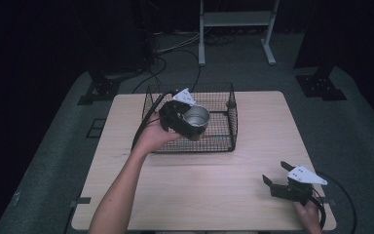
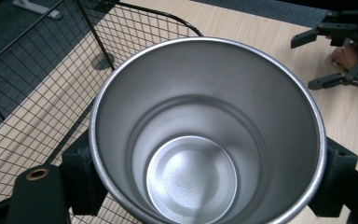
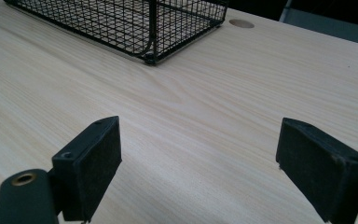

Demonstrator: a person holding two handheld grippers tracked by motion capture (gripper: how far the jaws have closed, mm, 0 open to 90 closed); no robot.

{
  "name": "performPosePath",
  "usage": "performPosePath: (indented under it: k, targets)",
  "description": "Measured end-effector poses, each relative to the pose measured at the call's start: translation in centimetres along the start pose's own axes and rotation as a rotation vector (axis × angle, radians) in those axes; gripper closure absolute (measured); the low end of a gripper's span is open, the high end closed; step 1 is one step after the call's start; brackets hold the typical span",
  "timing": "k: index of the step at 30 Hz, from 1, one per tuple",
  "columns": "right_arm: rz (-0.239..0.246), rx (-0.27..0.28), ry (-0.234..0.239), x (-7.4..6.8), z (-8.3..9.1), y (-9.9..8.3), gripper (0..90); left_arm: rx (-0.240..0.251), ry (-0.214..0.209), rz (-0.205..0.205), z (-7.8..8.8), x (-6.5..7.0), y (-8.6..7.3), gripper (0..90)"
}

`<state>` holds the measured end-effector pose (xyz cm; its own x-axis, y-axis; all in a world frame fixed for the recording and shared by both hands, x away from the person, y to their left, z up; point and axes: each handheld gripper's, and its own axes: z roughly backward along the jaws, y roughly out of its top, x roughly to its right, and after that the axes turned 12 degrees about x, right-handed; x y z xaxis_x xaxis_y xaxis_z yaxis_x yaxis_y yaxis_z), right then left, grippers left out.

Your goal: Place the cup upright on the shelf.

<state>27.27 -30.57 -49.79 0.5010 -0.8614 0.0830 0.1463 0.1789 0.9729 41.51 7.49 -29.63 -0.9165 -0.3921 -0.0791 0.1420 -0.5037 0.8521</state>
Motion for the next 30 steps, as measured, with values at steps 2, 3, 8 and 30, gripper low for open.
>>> performPosePath:
  k: [2,3,8,30]
  targets:
    - [-0.008,0.003,-0.001,0.1,0.0,0.0,13.4,-0.011,0.004,0.003,-0.3,-0.4,0.1,17.9]
    - [-0.008,0.004,0.000,0.1,0.0,0.0,13.4,-0.015,0.004,0.001,-0.4,-0.6,0.1,17.9]
    - [-0.012,0.005,-0.002,0.1,0.0,0.0,13.4,-0.023,0.014,0.012,-0.7,-1.3,0.2,17.9]
    - [-0.029,0.017,-0.002,0.3,0.1,0.0,13.4,-0.019,0.059,0.012,-2.0,-3.7,3.1,17.8]
